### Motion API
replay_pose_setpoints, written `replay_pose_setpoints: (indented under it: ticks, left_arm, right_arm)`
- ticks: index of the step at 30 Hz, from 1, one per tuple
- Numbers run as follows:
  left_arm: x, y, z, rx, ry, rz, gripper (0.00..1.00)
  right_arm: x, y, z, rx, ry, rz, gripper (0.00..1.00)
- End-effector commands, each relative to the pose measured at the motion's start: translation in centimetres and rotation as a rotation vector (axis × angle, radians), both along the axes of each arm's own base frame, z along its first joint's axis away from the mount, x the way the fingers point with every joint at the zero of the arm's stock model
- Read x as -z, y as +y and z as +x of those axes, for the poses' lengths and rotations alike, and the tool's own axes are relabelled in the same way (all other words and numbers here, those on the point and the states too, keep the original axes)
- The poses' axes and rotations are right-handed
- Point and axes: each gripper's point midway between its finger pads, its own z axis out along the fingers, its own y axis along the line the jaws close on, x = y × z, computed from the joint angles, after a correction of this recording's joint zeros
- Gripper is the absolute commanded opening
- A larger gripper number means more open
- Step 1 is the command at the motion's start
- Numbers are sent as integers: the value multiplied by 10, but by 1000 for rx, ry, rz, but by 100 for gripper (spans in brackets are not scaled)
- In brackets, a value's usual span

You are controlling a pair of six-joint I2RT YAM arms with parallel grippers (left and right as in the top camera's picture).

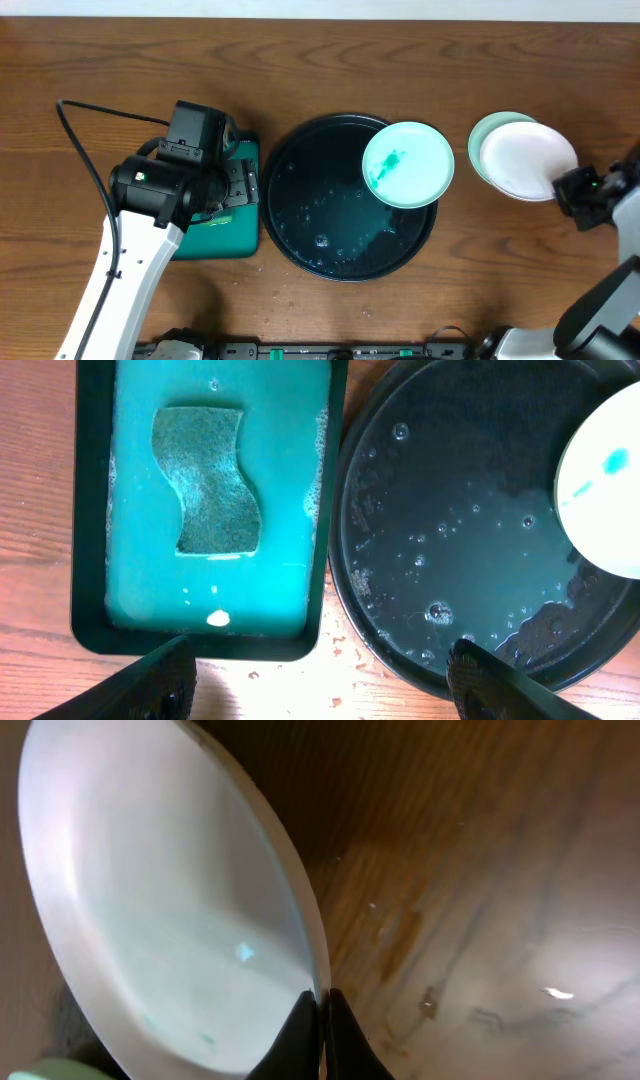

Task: Clean dirty plates on tray and stack at the side
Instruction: 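Shift the white plate with the right gripper to sit on the green plate, then open the right gripper and pull back from the stacked plates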

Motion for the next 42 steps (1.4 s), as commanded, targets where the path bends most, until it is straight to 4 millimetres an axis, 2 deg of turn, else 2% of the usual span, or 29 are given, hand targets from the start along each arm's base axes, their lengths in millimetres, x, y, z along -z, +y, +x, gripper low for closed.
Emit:
replay_pose_setpoints:
  ticks: [1, 8, 15, 17, 19, 21, 23, 24, 25, 29, 31, 34, 38, 42]
  left_arm:
    - [6, 2, -1, 4, 15, 18, 81]
    - [6, 2, -1, 4, 15, 18, 81]
    - [6, 2, -1, 4, 15, 18, 81]
    - [6, 2, -1, 4, 15, 18, 81]
    - [6, 2, -1, 4, 15, 18, 81]
    - [6, 2, -1, 4, 15, 18, 81]
    - [6, 2, -1, 4, 15, 18, 81]
    - [6, 2, -1, 4, 14, 18, 81]
    - [6, 2, -1, 4, 14, 18, 81]
    - [6, 2, -1, 4, 15, 18, 81]
    - [6, 2, -1, 4, 15, 18, 81]
    - [6, 2, -1, 4, 15, 18, 81]
    - [6, 2, -1, 4, 15, 18, 81]
    - [6, 2, -1, 4, 15, 18, 81]
  right_arm:
    - [19, 10, 7, 40, 47, 26, 2]
    - [42, 15, 13, 53, 88, 42, 1]
    - [42, 10, 23, 48, 53, 24, 3]
    - [41, 9, 25, 47, 43, 22, 7]
    - [41, 9, 26, 37, 37, 18, 21]
    - [40, 9, 29, 3, 25, 5, 28]
    - [38, 11, 33, -42, 1, 0, 32]
    - [35, 15, 39, -107, -35, 4, 39]
    - [33, 18, 43, -140, -59, 8, 42]
    - [12, 34, 71, -320, -234, 30, 40]
    - [2, 39, 80, -373, -284, 29, 34]
    - [-1, 39, 83, -374, -287, 23, 23]
    - [8, 31, 77, -308, -210, -15, 23]
    - [11, 40, 73, -328, -191, 10, 17]
